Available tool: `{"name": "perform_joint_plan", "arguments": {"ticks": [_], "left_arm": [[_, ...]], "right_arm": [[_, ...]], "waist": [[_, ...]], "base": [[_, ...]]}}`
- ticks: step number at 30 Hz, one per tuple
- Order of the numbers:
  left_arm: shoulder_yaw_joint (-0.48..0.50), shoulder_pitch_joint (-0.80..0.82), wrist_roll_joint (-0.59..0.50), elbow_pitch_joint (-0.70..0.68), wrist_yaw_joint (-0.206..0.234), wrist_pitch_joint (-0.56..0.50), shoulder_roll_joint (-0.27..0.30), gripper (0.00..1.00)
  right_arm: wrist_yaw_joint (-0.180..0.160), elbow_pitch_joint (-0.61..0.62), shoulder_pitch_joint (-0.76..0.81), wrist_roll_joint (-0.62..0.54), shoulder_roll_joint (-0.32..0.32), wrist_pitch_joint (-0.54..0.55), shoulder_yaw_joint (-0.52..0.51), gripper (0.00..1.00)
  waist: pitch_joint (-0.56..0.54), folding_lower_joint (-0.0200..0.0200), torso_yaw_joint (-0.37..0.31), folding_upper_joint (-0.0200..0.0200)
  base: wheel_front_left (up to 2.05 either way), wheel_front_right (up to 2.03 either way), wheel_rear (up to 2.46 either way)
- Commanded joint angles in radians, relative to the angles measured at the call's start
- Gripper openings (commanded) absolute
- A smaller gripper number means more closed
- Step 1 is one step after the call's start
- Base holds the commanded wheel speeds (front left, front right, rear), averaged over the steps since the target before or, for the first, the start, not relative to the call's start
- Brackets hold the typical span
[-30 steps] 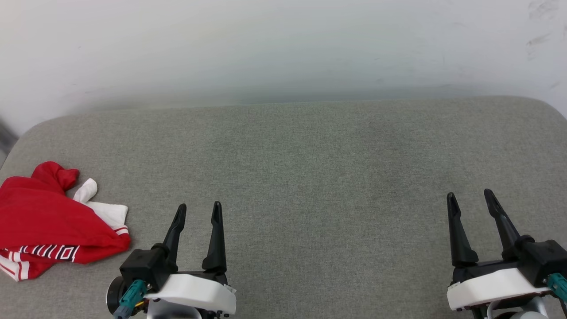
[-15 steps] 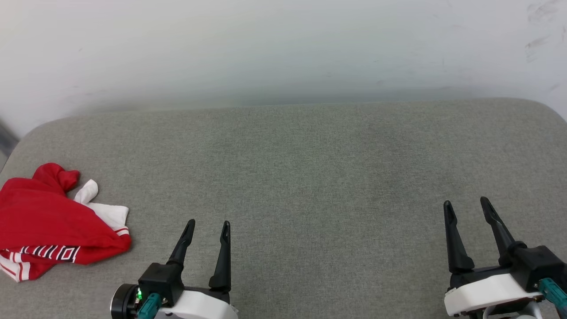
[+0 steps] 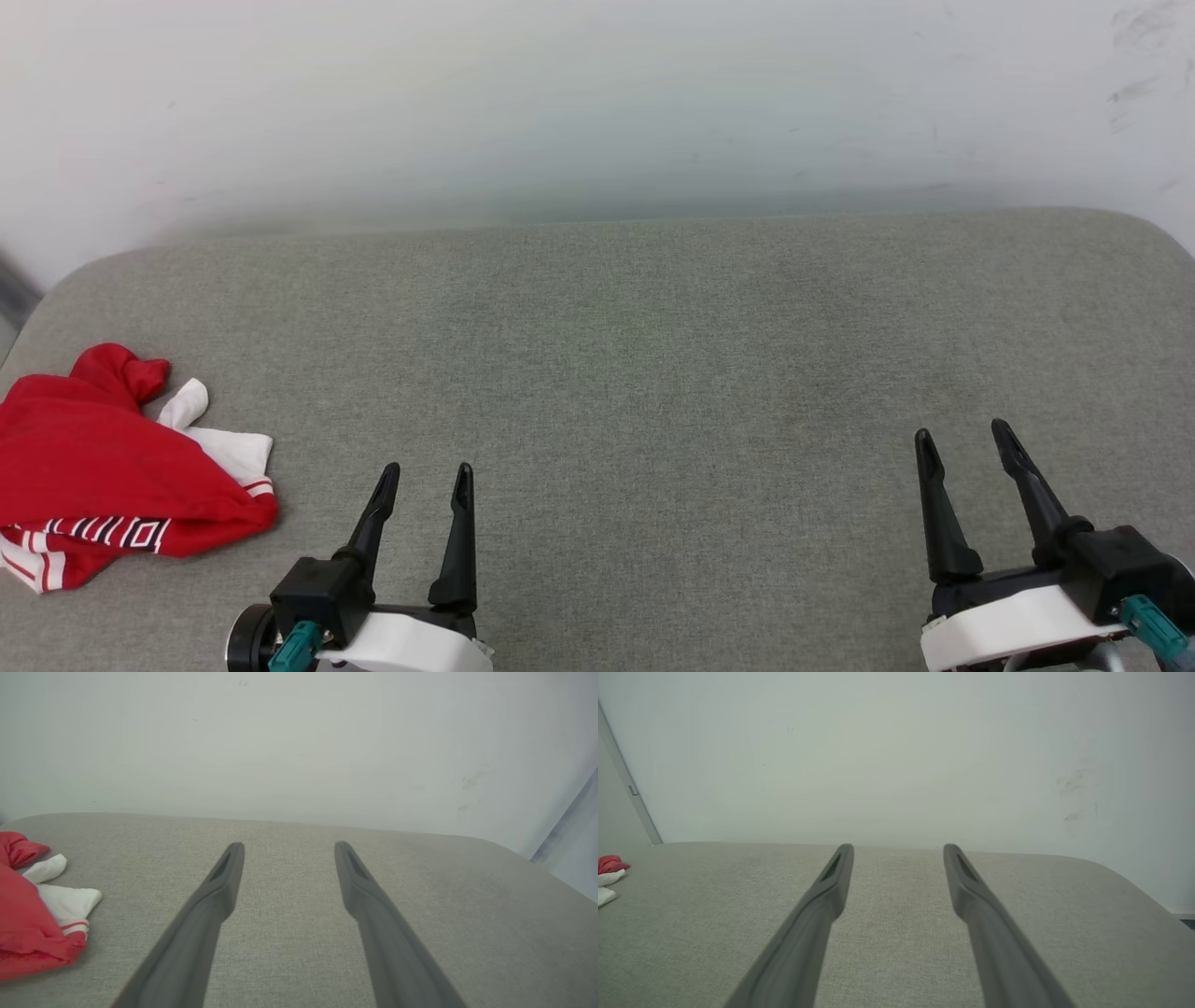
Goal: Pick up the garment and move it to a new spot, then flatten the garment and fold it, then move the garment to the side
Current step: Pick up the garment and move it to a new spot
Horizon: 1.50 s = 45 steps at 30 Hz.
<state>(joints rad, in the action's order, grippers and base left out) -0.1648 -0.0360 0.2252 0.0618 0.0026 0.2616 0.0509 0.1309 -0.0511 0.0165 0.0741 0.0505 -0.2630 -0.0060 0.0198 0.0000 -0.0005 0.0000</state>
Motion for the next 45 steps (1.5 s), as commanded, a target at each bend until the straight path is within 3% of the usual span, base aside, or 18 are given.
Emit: {"name": "perform_joint_plan", "arguments": {"ticks": [1, 18, 45], "left_arm": [[0.002, -0.008, 0.001, 0.001, -0.002, 0.005, -0.001, 1.0], [0.015, 0.013, 0.017, 0.023, -0.009, 0.004, -0.001, 1.0], [0.048, 0.009, -0.021, 0.006, -0.008, 0.004, -0.001, 1.0]], "right_arm": [[0.0, -0.001, 0.007, -0.001, -0.001, -0.003, 0.0, 1.0], [0.0, -0.002, -0.004, 0.002, -0.001, -0.003, 0.016, 1.0], [0.0, 0.014, -0.002, -0.029, -0.001, -0.003, 0.088, 1.0]], "waist": [[0.0, 0.0, 0.0, 0.0], [0.019, 0.0, 0.05, 0.0], [0.013, 0.0, 0.395, 0.0]], "base": [[0.0, 0.0, 0.0], [0.0, 0.0, 0.0], [0.0, 0.0, 0.0]]}}
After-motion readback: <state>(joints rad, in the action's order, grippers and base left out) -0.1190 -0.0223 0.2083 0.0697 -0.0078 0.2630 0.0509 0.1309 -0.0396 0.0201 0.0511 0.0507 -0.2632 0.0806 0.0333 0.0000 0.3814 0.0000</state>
